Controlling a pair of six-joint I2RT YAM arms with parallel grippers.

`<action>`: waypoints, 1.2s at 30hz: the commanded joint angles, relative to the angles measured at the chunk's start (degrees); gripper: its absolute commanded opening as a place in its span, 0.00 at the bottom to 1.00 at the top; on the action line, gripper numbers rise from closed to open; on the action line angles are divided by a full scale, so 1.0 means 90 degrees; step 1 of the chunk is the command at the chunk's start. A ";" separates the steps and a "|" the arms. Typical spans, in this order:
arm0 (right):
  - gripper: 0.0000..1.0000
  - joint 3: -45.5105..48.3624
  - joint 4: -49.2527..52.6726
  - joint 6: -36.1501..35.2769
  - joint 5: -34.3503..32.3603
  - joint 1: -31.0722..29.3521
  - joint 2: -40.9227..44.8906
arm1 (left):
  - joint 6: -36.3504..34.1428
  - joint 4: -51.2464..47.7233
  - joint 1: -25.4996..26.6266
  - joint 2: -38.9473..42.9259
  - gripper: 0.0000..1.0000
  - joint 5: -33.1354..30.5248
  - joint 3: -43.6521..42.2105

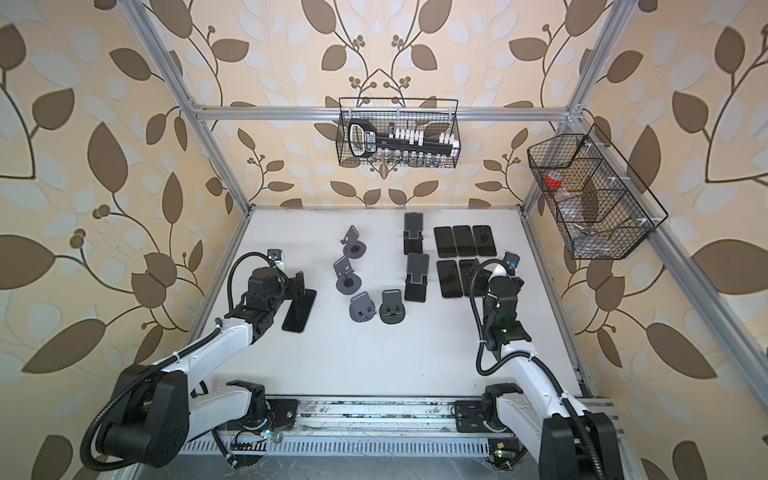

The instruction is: Remove the phone from the phone stand

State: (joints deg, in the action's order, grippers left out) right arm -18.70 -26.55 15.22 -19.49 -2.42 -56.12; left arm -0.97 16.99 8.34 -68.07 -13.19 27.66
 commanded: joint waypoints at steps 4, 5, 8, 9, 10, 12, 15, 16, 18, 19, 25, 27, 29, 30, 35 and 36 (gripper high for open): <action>0.99 0.0525 -0.2541 -0.0565 0.0087 0.0103 -0.0880 | -0.0788 0.2044 0.0060 -0.0009 0.92 -0.0360 -0.0276; 0.99 0.0594 -0.2878 -0.0676 0.0168 0.0096 -0.1107 | -0.0807 0.2213 0.0062 -0.0045 0.92 -0.0303 -0.0355; 0.99 0.0491 -0.3279 -0.1277 0.0786 0.0102 -0.1621 | -0.0849 0.2775 0.0060 -0.0232 0.92 -0.0232 -0.0665; 0.99 0.0417 -0.3309 -0.1406 0.0962 0.0102 -0.1710 | -0.0837 0.2846 0.0060 -0.0298 0.92 -0.0293 -0.0728; 1.00 0.0381 -0.3366 -0.1469 0.1057 0.0103 -0.1766 | -0.0841 0.2947 0.0061 -0.0379 0.92 -0.0359 -0.0783; 0.99 0.0295 -0.3234 -0.1460 0.0983 0.0103 -0.1807 | -0.0865 0.3322 0.0067 -0.0544 0.92 -0.0518 -0.0903; 1.00 -0.0050 -0.1833 -0.1488 0.0626 0.0098 -0.1615 | -0.0899 0.3388 0.0070 -0.0571 0.92 -0.0276 -0.0913; 0.99 0.0008 -0.1753 -0.1486 0.0630 0.0093 -0.1552 | -0.0925 0.3320 0.0070 -0.0590 0.92 -0.0249 -0.0878; 0.99 0.0365 -0.2263 -0.1464 0.0729 0.0098 -0.1471 | -0.0714 0.2701 0.0071 -0.0493 0.92 -0.0305 -0.0709; 1.00 0.0563 -0.2587 -0.1484 0.0813 0.0100 -0.1493 | -0.0391 0.2132 0.0070 -0.0420 0.92 -0.0594 -0.0564; 1.00 0.0847 -0.3587 -0.1584 0.1386 0.0093 -0.1861 | -0.0121 0.2741 0.0070 -0.0516 0.93 -0.0418 -0.1145; 1.00 0.0893 -0.3786 -0.1589 0.1496 0.0095 -0.1933 | -0.0245 0.3436 0.0070 -0.0630 0.93 -0.0202 -0.1477; 1.00 0.0946 -0.3963 -0.1591 0.1528 0.0093 -0.2048 | -0.0361 0.3960 0.0070 -0.0818 0.93 0.0028 -0.1684; 1.00 0.1014 -0.4137 -0.1594 0.1527 0.0093 -0.2123 | -0.0435 0.4145 0.0070 -0.0942 0.93 0.0176 -0.1732; 1.00 0.1399 -0.5312 -0.1633 0.1662 0.0102 -0.2691 | -0.0516 0.4371 0.0043 -0.1503 0.94 0.0371 -0.1589; 1.00 0.1442 -0.5548 -0.1623 0.1671 0.0108 -0.2928 | -0.0463 0.4327 -0.0009 -0.1544 0.95 0.0386 -0.1545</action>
State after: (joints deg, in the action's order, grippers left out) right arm -7.25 -67.66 1.10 -6.22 -1.69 -79.31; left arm -4.51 49.71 8.32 -81.17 -11.79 12.10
